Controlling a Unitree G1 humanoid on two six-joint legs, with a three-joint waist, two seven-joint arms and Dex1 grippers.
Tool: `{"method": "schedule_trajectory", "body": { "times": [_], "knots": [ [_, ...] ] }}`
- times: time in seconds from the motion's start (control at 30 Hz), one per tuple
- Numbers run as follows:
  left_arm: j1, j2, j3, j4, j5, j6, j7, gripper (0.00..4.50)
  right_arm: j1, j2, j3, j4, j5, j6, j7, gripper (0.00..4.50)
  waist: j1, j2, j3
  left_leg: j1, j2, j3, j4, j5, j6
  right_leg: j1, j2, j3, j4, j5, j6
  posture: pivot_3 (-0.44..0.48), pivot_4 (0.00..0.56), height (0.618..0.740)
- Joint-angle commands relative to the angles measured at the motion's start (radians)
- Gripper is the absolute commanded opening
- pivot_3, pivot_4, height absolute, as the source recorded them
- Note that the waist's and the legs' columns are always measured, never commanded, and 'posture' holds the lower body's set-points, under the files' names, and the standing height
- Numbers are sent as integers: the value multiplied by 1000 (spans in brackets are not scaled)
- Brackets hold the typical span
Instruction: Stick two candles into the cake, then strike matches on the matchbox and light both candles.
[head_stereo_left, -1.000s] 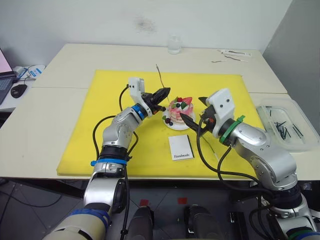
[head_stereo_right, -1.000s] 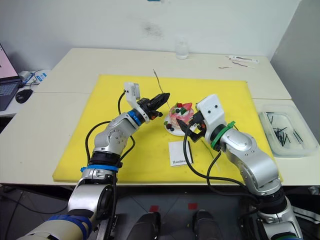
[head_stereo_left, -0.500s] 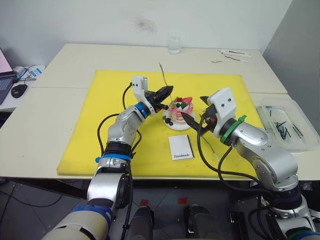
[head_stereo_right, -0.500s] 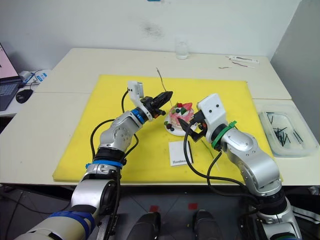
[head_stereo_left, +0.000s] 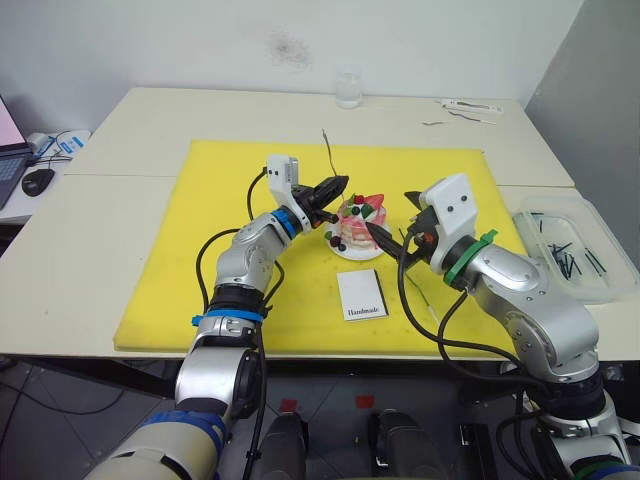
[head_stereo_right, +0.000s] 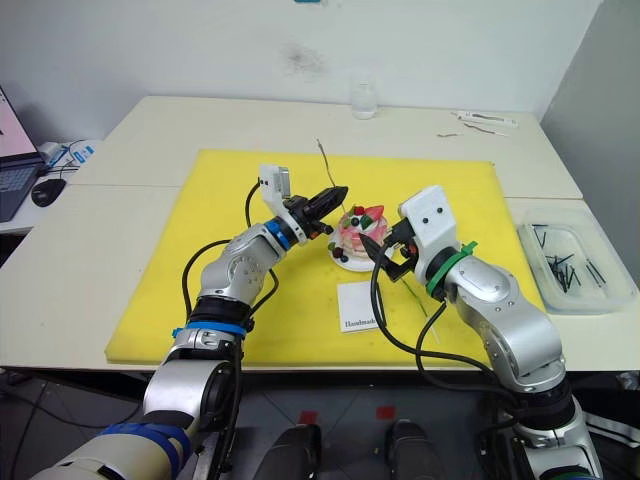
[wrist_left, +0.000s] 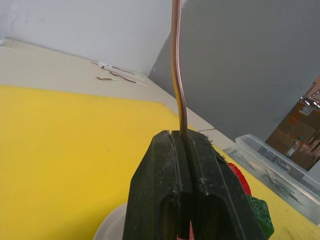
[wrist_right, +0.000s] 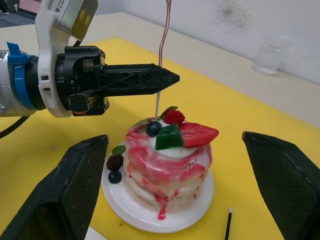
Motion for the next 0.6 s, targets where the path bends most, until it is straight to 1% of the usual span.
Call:
{"method": "schedule_trajectory", "body": {
  "times": [0.03,0.37,0.6],
  "knots": [
    [-1,2,-11,-14,19,-26,-12,0,-6,3,-22,-35,-10,-11,-1,4473,0,0,0,0,0,0,0,0,0,0,0,0,0,0,0,0,150,740],
    [11,10,-25,-40,41,-34,-21,0,-4,2,-26,-34,-15,-12,-5,4473,0,0,0,0,0,0,0,0,0,0,0,0,0,0,0,0,150,740],
    [47,26,-53,-76,73,-56,-30,0,-5,3,-28,-30,-16,-14,-4,4473,0,0,0,0,0,0,0,0,0,0,0,0,1,0,0,0,150,740]
  ]
}}
